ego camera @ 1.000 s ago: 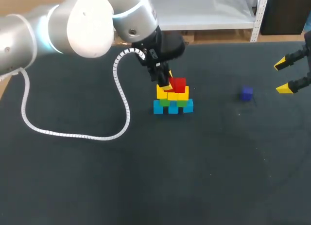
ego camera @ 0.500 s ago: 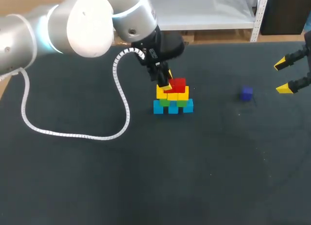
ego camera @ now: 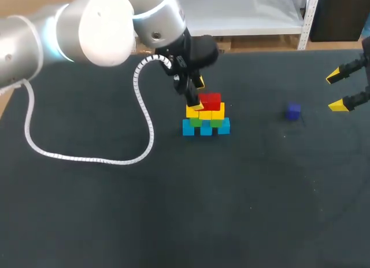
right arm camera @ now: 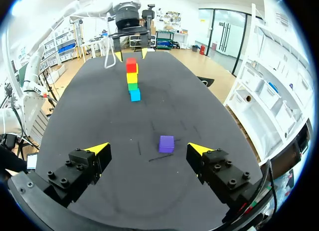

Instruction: Place the blue cubes, place green cubes on the blue cubes, place the yellow cubes on the green cubes, then place the red cubes on the yellow cubes, and place purple cube on the red cubes.

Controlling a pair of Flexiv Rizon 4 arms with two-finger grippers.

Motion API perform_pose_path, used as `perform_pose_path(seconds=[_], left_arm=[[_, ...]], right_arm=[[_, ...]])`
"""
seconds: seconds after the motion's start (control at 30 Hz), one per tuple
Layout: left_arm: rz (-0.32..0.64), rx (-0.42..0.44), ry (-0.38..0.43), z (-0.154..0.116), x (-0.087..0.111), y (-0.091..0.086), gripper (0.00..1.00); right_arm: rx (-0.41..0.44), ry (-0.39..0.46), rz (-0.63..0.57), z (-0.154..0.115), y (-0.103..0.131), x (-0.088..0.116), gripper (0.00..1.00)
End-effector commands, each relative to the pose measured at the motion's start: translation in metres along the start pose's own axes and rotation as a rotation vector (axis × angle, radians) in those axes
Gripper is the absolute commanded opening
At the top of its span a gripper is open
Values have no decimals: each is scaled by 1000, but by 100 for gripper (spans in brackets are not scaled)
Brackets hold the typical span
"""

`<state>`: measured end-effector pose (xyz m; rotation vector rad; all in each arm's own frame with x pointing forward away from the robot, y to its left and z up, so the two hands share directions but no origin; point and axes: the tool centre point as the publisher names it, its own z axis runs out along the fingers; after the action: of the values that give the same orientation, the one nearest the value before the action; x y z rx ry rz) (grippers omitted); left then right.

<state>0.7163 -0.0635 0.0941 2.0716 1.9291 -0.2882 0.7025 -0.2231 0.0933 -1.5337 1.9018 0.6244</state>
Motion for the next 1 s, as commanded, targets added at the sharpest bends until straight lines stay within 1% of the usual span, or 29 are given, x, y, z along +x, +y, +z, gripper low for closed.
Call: perform_pose_path(seconds=[0.03, 0.17, 0.3, 0.4, 0.63, 0.73, 0.83, 0.9, 0.97, 1.0], left_arm=[[2, -9, 2, -9, 0, 4, 100], [-5, -36, -19, -23, 3, 6, 100], [1, -73, -50, -41, 11, 6, 100], [-19, -104, -102, -55, 22, 5, 100], [-72, -159, -182, -81, 62, -5, 100], [-109, -159, -249, -91, 80, -11, 100], [-165, -158, -323, -100, 102, -20, 100], [-186, -159, -348, -105, 112, -26, 100], [-191, -159, -395, -110, 126, -34, 100], [-194, -161, -396, -112, 131, -37, 100]], right_arm=[[0, -2, -1, 0, 0, 0, 100], [0, -2, -1, 0, 0, 0, 100], [0, -2, -1, 0, 0, 0, 100], [0, -2, -1, 0, 0, 0, 100], [0, -2, -1, 0, 0, 0, 100], [0, -2, -1, 0, 0, 0, 100], [0, -2, -1, 0, 0, 0, 100], [0, -2, -1, 0, 0, 0, 100], [0, -2, -1, 0, 0, 0, 100], [0, -2, -1, 0, 0, 0, 100]])
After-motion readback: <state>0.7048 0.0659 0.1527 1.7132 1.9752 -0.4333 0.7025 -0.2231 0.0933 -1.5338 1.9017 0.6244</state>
